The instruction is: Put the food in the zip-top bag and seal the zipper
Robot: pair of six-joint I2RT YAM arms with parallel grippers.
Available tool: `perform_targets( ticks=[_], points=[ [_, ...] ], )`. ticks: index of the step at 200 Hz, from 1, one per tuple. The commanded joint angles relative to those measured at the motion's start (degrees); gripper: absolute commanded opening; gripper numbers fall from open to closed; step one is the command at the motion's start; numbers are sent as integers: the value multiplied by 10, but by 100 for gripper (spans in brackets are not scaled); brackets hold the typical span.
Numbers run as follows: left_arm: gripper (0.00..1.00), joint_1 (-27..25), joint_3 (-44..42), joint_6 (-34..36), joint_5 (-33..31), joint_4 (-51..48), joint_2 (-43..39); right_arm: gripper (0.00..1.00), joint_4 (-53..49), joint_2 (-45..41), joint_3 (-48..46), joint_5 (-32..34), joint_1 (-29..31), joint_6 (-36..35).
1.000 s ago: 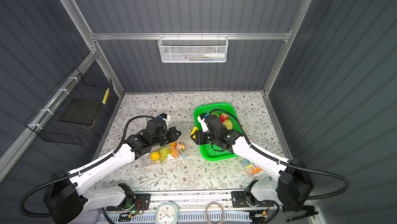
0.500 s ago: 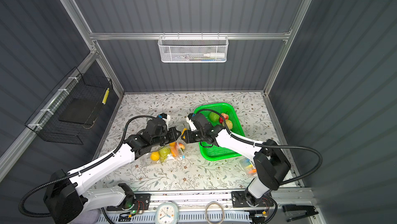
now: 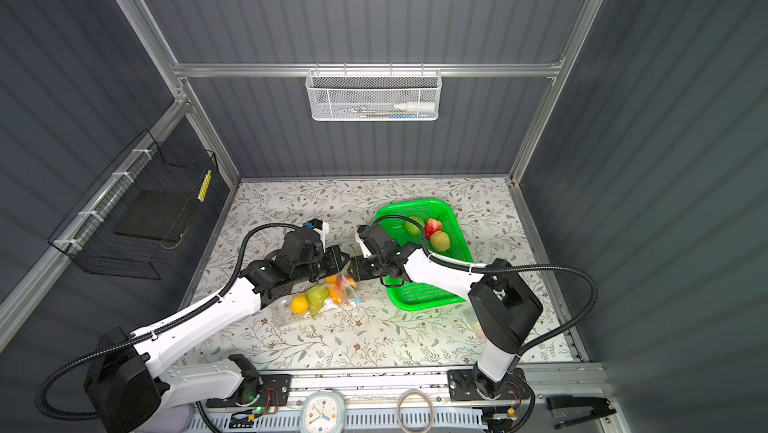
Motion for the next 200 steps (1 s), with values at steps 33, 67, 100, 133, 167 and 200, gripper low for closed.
perform_targets(
  ticks=[33, 67, 100, 133, 167, 200],
  points=[
    [0, -3, 8, -4, -9, -8, -24, 71, -28, -36, 4, 47, 9, -19],
    [0, -4, 0, -6, -15, -7, -33, 73, -51, -97, -2, 71, 8, -27],
    [0, -4, -8, -9, -16, -3, -37, 73, -66, -174, -33, 105, -2, -31],
    [0, -3, -2, 1, -21, -15, -45, 71, -72, -216, -68, 100, -25, -23],
    [0, -4, -3, 4, -34, -22, -60, 62, -43, -206, -97, 66, -34, -2],
    [0, -4, -2, 4, -36, -30, -65, 51, 2, -169, -105, 17, -34, 29]
  ],
)
